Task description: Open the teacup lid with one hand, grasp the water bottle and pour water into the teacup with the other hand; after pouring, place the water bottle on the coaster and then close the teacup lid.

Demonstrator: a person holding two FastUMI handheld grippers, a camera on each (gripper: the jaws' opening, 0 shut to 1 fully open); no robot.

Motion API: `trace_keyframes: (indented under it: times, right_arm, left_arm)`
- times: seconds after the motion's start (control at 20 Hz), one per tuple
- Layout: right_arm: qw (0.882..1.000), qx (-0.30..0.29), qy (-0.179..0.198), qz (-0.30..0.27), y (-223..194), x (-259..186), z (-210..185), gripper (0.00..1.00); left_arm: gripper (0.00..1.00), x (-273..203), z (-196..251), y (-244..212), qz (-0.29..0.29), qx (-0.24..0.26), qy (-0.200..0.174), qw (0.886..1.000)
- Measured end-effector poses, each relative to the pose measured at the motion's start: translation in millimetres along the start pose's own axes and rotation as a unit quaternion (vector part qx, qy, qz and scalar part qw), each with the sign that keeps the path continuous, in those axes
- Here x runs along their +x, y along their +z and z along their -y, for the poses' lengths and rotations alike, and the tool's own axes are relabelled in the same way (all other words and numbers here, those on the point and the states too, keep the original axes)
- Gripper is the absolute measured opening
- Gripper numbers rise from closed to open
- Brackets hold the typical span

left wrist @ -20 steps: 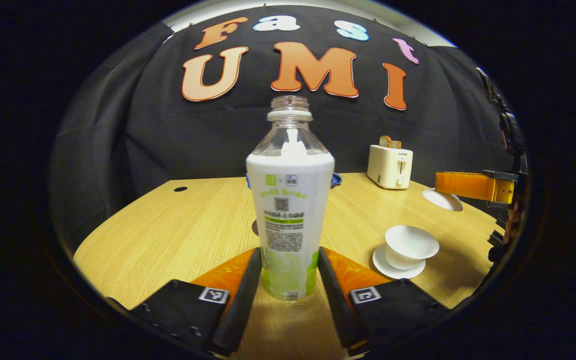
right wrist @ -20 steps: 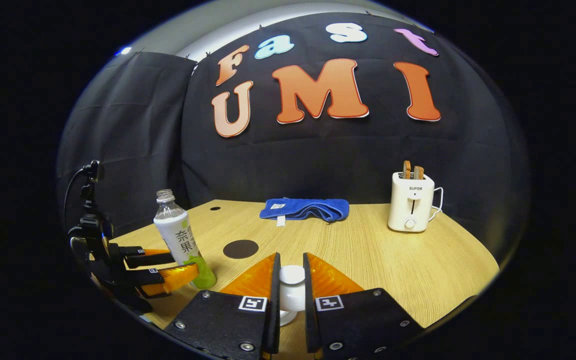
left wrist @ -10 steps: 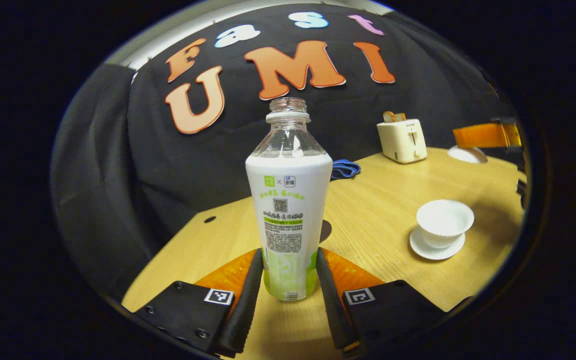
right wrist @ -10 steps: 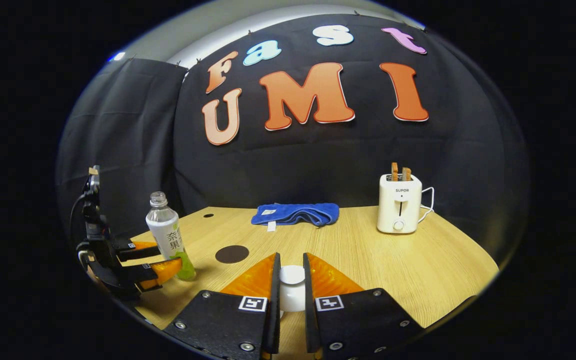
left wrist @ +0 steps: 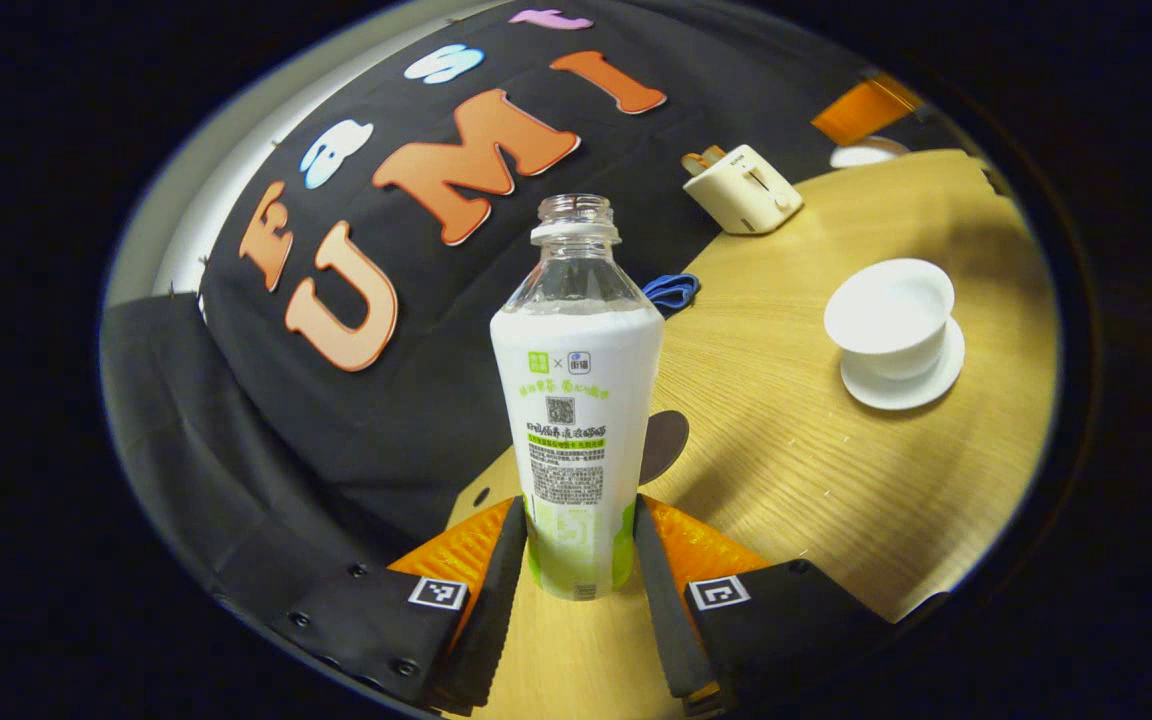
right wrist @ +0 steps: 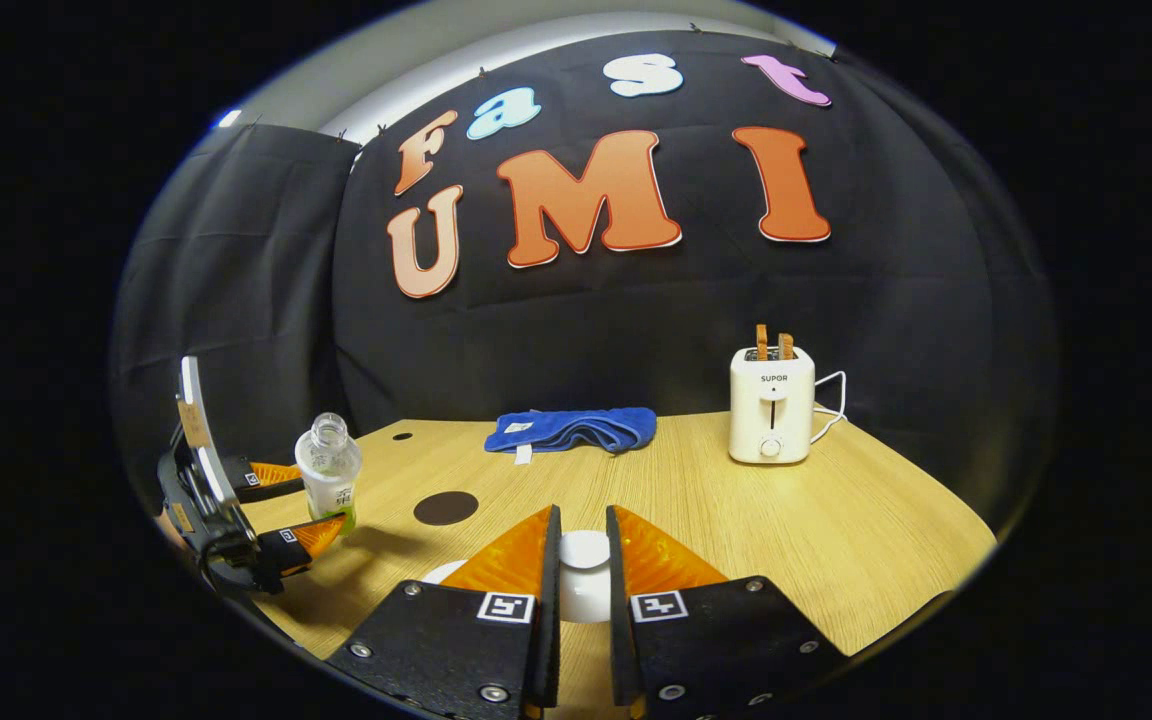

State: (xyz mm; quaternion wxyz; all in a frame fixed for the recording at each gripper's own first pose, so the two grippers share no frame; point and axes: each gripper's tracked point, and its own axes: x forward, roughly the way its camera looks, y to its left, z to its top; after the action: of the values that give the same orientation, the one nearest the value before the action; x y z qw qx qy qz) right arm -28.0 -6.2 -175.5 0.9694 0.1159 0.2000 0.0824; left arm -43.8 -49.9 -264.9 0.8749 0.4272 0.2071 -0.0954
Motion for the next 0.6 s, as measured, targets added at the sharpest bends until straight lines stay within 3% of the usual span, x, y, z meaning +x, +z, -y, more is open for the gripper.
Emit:
trace_keyframes:
  times: [0.35,0.6]
  right_arm:
    - [1.000,0.000,-0.004,0.009,5.2,-6.1,9.3,0.21]
    - [1.000,-0.006,0.001,0.004,1.2,-8.1,9.4,0.21]
  left_arm:
    - [0.66,-3.8,0.0,9.2,0.014,0.132,0.005,0.991]
    - [0.66,4.2,2.4,7.9,0.009,0.192,0.002,0.981]
